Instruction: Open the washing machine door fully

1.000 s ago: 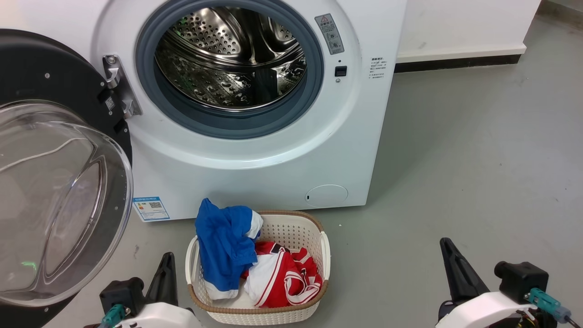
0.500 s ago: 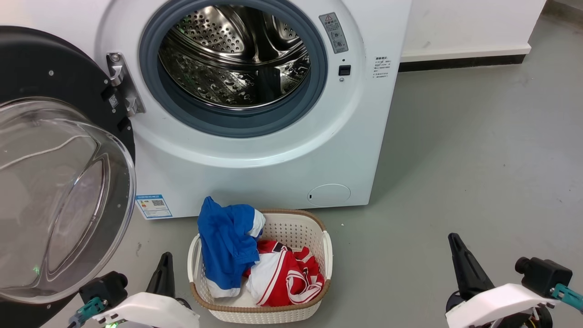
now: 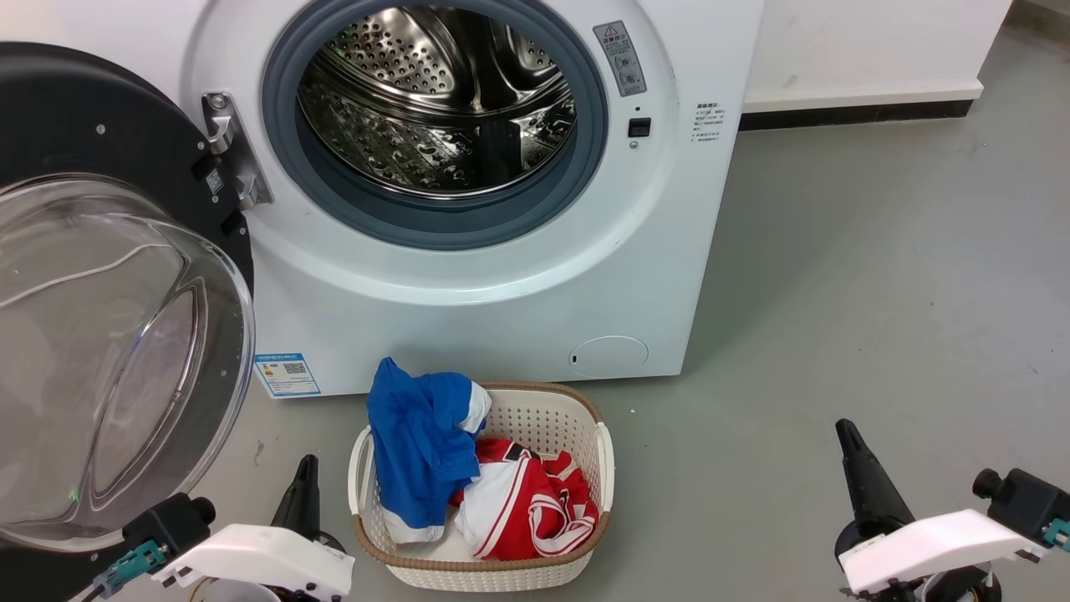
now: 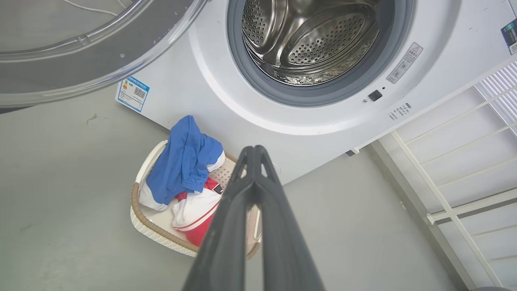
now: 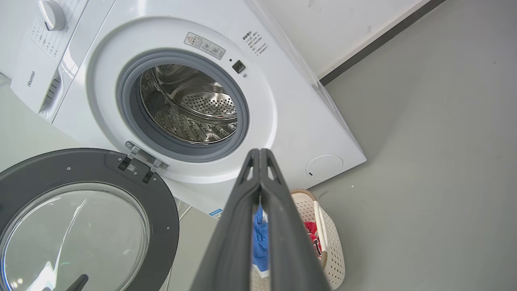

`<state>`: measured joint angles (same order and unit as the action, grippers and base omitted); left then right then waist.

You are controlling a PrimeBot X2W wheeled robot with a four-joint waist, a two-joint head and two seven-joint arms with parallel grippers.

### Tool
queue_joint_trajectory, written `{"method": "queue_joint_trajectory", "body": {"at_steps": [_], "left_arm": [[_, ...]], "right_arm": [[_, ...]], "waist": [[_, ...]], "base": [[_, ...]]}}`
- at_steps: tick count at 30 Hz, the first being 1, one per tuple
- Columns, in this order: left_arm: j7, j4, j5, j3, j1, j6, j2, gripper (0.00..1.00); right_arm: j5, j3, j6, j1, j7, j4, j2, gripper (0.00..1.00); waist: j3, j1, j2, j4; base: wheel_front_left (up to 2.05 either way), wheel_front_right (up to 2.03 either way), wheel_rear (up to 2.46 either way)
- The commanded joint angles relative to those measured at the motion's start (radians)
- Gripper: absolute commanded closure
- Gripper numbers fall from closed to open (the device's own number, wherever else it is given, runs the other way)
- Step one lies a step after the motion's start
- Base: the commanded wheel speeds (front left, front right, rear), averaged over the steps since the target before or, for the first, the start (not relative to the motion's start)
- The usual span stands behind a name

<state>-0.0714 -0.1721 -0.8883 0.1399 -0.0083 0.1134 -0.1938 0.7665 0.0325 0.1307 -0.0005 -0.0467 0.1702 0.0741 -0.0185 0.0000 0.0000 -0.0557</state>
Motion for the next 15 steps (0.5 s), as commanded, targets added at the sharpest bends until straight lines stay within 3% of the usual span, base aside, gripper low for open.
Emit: {"method": "queue_joint_trajectory", "body": {"at_steps": [1,15], "left_arm": [[0.007,0.007,-0.035,-0.017,-0.032,-0.014,0.002,1.0],[0.042,-0.008,-0.19,-0.066,-0.048,-0.066,0.03,1.0]], "right_arm": [[0.043,-0.006,0.0,-0.033,0.006,-0.006,0.008,1.0],[0.23,-0.024,0.0,-0.05,0.029,0.009,0.011,1.0]], "waist": [[0.001,0.0,0.0,0.001],[0.004,0.0,0.0,0.01]], "base": [[0.0,0.0,0.0],[0.0,0.0,0.0]]}}
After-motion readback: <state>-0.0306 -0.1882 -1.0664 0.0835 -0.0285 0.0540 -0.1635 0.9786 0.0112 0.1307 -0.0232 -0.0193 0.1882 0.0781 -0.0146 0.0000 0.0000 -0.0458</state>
